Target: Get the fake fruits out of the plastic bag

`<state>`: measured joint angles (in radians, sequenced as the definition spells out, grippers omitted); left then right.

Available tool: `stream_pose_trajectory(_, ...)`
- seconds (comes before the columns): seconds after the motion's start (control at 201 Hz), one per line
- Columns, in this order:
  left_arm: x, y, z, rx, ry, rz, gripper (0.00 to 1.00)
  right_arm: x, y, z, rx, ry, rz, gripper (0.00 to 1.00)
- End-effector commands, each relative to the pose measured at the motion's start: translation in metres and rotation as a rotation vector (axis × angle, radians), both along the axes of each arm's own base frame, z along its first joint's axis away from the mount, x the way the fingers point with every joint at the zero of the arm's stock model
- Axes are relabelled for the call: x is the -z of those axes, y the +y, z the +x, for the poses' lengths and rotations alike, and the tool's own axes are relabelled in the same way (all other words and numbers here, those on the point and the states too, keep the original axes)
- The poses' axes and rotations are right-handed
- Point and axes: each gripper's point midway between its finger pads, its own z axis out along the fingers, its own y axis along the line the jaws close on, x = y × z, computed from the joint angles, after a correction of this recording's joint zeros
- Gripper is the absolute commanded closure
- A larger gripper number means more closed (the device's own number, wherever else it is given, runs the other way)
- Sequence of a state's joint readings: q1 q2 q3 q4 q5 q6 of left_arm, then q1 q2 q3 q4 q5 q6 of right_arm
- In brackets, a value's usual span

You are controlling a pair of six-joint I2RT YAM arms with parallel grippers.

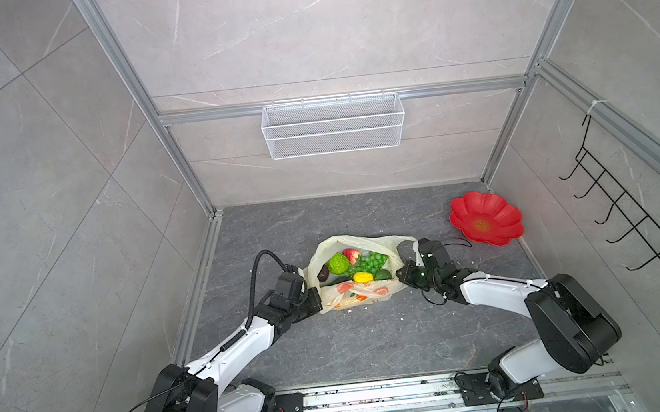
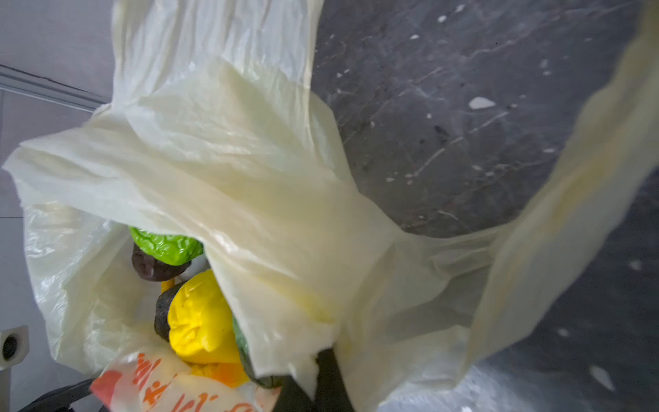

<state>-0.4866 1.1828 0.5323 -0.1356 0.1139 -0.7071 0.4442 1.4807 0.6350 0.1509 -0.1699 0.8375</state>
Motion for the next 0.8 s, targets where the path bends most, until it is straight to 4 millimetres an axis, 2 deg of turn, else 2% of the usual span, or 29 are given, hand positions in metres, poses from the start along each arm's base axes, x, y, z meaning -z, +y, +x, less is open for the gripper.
stream_pose_trajectory(0.0,0.012,0.016,-0.012,-0.023,0.025,0.068,1.0,0.02,-0.022,-0.014,0.042,0.062,-0.113,1.0)
stream_pose_trajectory(0.134,0.024,0.025,-0.02,-0.04,0.053,0.098,1.0,0.026,-0.026,-0.014,0.066,0.075,-0.119,1.0)
stream_pose_trajectory(0.249,0.018,0.023,-0.017,-0.034,0.035,0.093,1.0,0.015,-0.018,-0.007,0.037,0.045,-0.099,0.99)
stream_pose_trajectory(0.383,0.003,0.026,-0.009,-0.031,-0.007,0.126,1.0,-0.012,-0.019,-0.003,0.002,-0.014,-0.192,0.7)
stream_pose_trajectory(0.413,0.001,0.027,-0.008,-0.031,-0.013,0.135,1.0,-0.02,-0.022,-0.005,-0.008,-0.03,-0.238,0.6)
stream_pose_trajectory(0.483,-0.001,0.029,-0.006,-0.031,-0.023,0.152,1.0,-0.038,-0.026,-0.004,-0.035,-0.073,-0.343,0.45)
stream_pose_trajectory(0.623,0.003,0.029,-0.006,-0.034,-0.017,0.154,1.0,-0.061,-0.024,0.0,-0.116,-0.138,-0.539,0.27)
stream_pose_trajectory(0.702,0.004,0.03,-0.007,-0.037,-0.015,0.154,1.0,-0.064,-0.023,0.009,-0.143,-0.143,-0.623,0.23)
stream_pose_trajectory(0.792,0.005,0.032,-0.008,-0.045,-0.018,0.158,1.0,-0.06,-0.013,0.023,-0.191,-0.143,-0.658,0.22)
